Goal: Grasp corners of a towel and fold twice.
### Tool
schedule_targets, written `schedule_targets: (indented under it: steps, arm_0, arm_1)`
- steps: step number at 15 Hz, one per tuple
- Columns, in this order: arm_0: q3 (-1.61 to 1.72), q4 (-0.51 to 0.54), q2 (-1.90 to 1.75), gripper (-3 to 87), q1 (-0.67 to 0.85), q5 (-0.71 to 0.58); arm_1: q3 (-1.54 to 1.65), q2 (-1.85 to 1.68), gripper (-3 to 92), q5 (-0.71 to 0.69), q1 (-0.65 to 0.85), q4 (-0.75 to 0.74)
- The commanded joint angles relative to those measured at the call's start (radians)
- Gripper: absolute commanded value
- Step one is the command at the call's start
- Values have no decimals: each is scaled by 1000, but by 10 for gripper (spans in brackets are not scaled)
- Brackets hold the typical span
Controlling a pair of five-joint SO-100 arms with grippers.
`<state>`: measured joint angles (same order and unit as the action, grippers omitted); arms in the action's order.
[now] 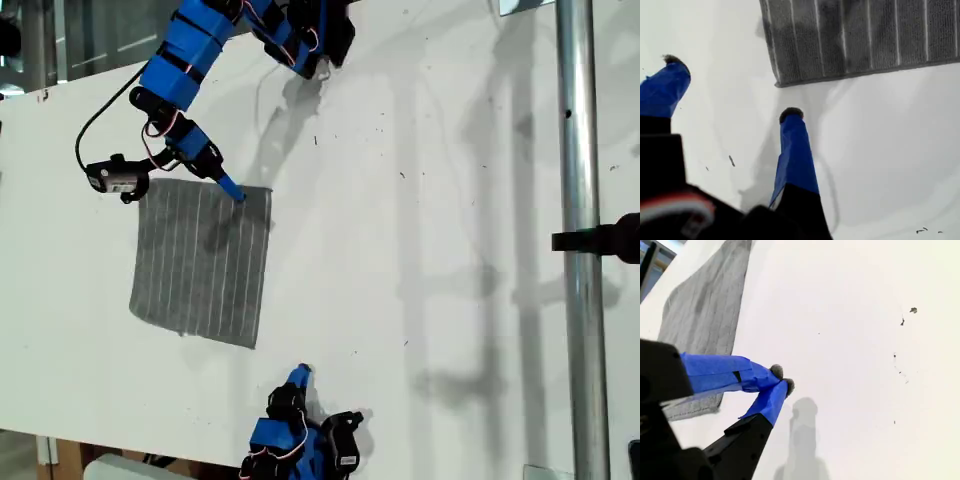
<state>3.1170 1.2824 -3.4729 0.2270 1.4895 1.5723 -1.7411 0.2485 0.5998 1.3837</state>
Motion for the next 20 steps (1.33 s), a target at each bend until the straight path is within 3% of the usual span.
schedule_targets:
  steps: [1, 7, 12, 15, 18, 20]
  arm_0:
    - [3, 5, -5, -29, -11, 11]
    - [3, 5, -5, -29, -11, 15]
    - [3, 5, -5, -29, -11, 15]
    - [3, 5, -5, -29, -8, 14]
    - [3, 5, -5, -29, -8, 15]
    - [3, 5, -5, -29, -3, 15]
  arm_1:
    - [-8, 23, 368, -12, -28, -32]
    - [11, 390, 339, -9, -35, -285]
    - [-21, 497, 319, -12, 34, -344]
    - [-66, 471, 323, -15, 41, -285]
    - [-149, 330, 335, -8, -9, -97]
    - [-167, 288, 338, -8, -8, -61]
